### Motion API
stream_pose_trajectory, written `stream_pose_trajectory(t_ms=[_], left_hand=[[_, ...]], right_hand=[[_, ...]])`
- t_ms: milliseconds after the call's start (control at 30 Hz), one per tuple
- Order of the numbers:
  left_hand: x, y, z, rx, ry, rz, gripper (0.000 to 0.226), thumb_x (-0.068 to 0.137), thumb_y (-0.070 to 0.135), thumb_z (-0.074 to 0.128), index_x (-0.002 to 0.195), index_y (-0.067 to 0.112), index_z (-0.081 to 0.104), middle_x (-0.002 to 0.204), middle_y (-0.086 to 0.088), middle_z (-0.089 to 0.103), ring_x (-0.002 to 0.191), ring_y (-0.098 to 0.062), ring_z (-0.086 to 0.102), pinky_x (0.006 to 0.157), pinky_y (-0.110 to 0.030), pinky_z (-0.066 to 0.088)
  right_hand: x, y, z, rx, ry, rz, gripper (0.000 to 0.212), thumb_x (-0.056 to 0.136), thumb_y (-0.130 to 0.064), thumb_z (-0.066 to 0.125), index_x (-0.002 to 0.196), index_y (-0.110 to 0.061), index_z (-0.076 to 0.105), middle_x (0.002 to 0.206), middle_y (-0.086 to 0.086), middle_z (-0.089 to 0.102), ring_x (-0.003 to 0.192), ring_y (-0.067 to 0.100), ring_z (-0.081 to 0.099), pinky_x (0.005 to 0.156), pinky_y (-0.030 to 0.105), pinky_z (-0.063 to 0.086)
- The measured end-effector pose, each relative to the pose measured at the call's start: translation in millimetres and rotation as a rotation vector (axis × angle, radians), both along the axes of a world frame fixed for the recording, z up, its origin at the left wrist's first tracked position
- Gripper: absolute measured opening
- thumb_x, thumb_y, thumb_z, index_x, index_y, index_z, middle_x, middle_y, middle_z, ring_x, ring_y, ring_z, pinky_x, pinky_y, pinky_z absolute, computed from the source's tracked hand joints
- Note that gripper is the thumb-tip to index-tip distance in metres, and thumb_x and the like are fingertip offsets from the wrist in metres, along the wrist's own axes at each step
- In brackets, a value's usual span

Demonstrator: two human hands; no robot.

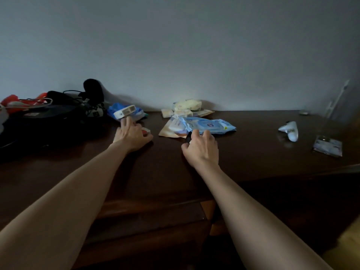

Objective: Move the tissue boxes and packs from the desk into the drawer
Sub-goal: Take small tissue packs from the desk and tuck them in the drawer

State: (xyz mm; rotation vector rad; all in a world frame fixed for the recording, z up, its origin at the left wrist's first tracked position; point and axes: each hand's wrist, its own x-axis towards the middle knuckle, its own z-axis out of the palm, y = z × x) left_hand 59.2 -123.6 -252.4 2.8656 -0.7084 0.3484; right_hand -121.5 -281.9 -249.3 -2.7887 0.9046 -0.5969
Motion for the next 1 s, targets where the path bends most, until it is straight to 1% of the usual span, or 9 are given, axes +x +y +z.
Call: stream_pose_trajectory(t_ms=[100,333,433,533,600,667,833,933,1000], left_hand=[[-38.4,20.9,-2.0,0.002,0.048,-0.082,0.069,0.089,0.065,0.044,0.141,0.02,0.051,0.146,-0.014,0.039,0.136,-0.034,0.032,0.107,-0.048,0.035],[-154.7,94.5,-9.6,-0.125,0.064,-0.184,0.07,0.088,0.053,0.045,0.148,0.018,0.041,0.134,-0.008,0.043,0.129,-0.03,0.036,0.108,-0.042,0.035],[-219.2,125.7,-21.2,-0.505,-0.01,-0.166,0.07,0.085,0.044,0.06,0.149,0.025,0.039,0.133,0.001,0.044,0.12,-0.014,0.044,0.097,-0.026,0.042],[-286.8,152.3,-44.3,-1.031,0.084,-0.103,0.061,0.08,0.046,0.065,0.138,0.036,0.047,0.126,0.015,0.051,0.107,0.002,0.057,0.081,-0.012,0.05],[-319.3,167.3,-69.5,-1.375,0.381,-0.095,0.049,0.087,0.039,0.068,0.132,0.028,0.055,0.124,0.004,0.064,0.108,-0.008,0.066,0.085,-0.022,0.057],[-340.4,178.8,-97.8,-1.621,0.787,-0.094,0.042,0.095,0.034,0.061,0.133,0.017,0.055,0.125,-0.01,0.069,0.111,-0.024,0.069,0.096,-0.04,0.056],[-361.8,202.8,-166.3,-1.71,1.262,-0.186,0.05,0.103,0.036,0.056,0.136,-0.003,0.055,0.122,-0.026,0.06,0.117,-0.035,0.059,0.104,-0.044,0.049],[-360.1,218.4,-204.3,-1.746,1.268,-0.129,0.049,0.101,0.035,0.061,0.134,-0.001,0.057,0.126,-0.025,0.061,0.121,-0.035,0.06,0.104,-0.043,0.051],[-359.1,226.4,-225.7,-1.726,1.239,-0.089,0.044,0.099,0.039,0.062,0.129,0.006,0.064,0.121,-0.02,0.065,0.115,-0.029,0.063,0.1,-0.04,0.053]], right_hand=[[-7.5,5.1,4.4,0.044,0.034,0.081,0.036,0.095,-0.045,0.052,0.122,-0.021,0.056,0.13,0.013,0.051,0.119,0.035,0.051,0.087,0.045,0.05],[-53.3,37.8,2.5,0.129,0.046,0.328,0.051,0.094,-0.048,0.049,0.143,-0.033,0.049,0.135,0.002,0.062,0.138,0.026,0.039,0.082,0.042,0.041],[-98.2,84.2,-17.0,0.134,-0.175,0.497,0.051,0.094,-0.032,0.061,0.144,-0.026,0.051,0.131,0.002,0.063,0.136,0.023,0.042,0.089,0.037,0.046],[-149.1,133.1,-47.2,0.287,-0.475,0.7,0.062,0.084,-0.012,0.075,0.141,-0.024,0.054,0.127,-0.013,0.054,0.13,0.011,0.047,0.098,0.01,0.036],[-176.0,157.8,-67.3,0.508,-0.629,0.742,0.063,0.083,-0.009,0.073,0.14,-0.027,0.052,0.132,-0.017,0.053,0.127,0.0,0.05,0.098,0.003,0.035],[-195.4,181.2,-88.0,0.767,-0.723,0.735,0.055,0.09,-0.01,0.068,0.141,-0.022,0.05,0.138,-0.012,0.055,0.13,0.001,0.052,0.102,0.013,0.044],[-223.7,222.5,-156.4,0.897,-0.276,0.935,0.035,0.099,-0.018,0.066,0.125,-0.011,0.044,0.162,-0.002,0.036,0.139,-0.002,0.046,0.105,0.034,0.053],[-220.1,223.4,-183.9,0.844,-0.026,1.028,0.035,0.091,-0.029,0.068,0.119,-0.021,0.048,0.16,-0.012,0.039,0.146,-0.003,0.034,0.124,0.048,0.027],[-215.0,220.6,-197.4,0.818,0.076,1.024,0.035,0.087,-0.039,0.065,0.119,-0.031,0.053,0.157,-0.02,0.041,0.144,-0.012,0.029,0.126,0.042,0.016]])
